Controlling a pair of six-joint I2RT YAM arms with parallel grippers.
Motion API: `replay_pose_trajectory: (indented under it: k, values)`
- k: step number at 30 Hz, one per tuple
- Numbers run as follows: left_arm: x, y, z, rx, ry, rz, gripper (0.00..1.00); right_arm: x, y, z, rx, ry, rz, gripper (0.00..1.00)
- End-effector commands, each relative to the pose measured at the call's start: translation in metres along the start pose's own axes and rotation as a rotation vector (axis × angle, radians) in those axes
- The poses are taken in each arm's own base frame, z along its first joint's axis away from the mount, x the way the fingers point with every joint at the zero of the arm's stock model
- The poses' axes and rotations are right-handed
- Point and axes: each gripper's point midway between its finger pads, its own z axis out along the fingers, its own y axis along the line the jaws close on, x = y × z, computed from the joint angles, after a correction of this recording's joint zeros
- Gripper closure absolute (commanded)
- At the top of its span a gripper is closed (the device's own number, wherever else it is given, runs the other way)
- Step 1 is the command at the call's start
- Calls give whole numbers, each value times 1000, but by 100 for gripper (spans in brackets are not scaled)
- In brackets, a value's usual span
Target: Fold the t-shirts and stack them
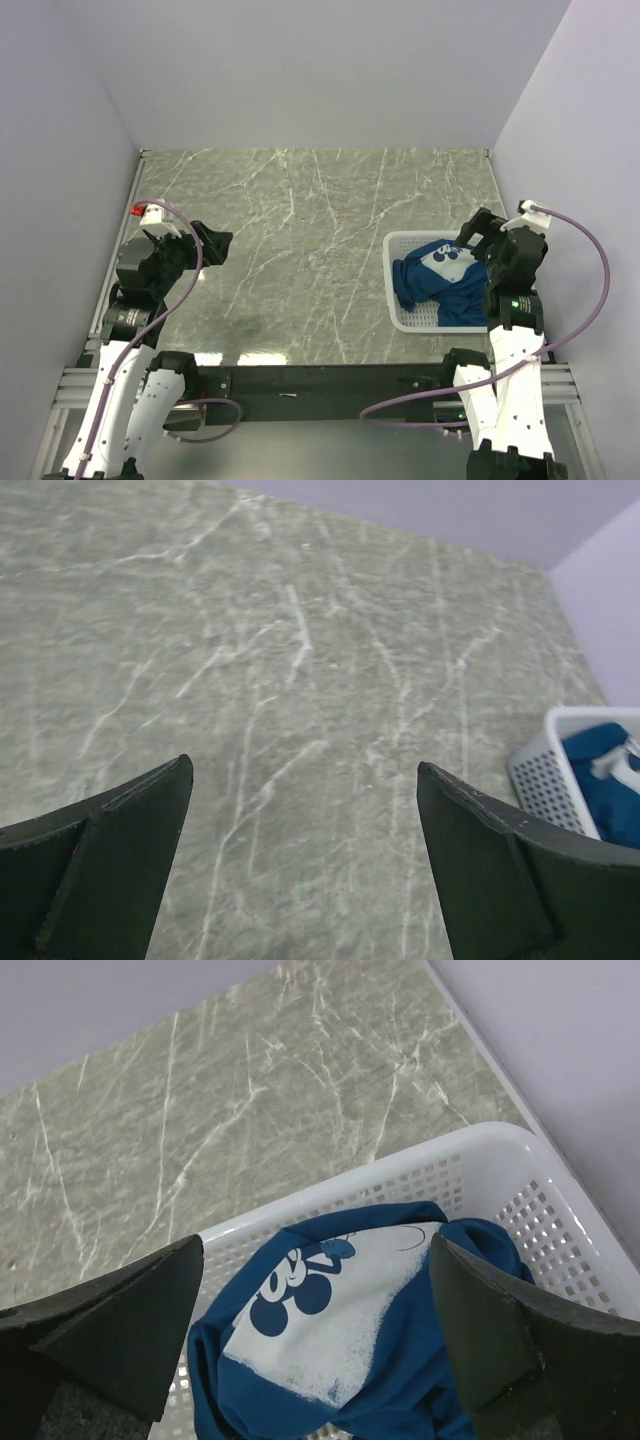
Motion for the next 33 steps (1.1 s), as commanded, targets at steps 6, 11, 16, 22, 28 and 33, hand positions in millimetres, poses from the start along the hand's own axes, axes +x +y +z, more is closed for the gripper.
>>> replay_pose_trajectory:
  k: [6,11,16,22,28,33]
  values:
    - [7,-41,1,244,59,52,1,3,49,-22,-393,-67,-412,0]
    - [6,-45,-4,252,42,62,1,38,49,-30,-544,168,-680,0]
    - [5,-43,-6,227,29,69,1,74,27,-3,-515,420,-675,2]
    - [5,-43,-8,228,26,75,1,115,3,20,-488,654,-712,3]
    - [6,-45,-7,240,36,72,1,153,-4,32,-487,807,-737,37]
    - [6,-45,-8,238,30,74,1,90,43,2,-643,584,-747,100]
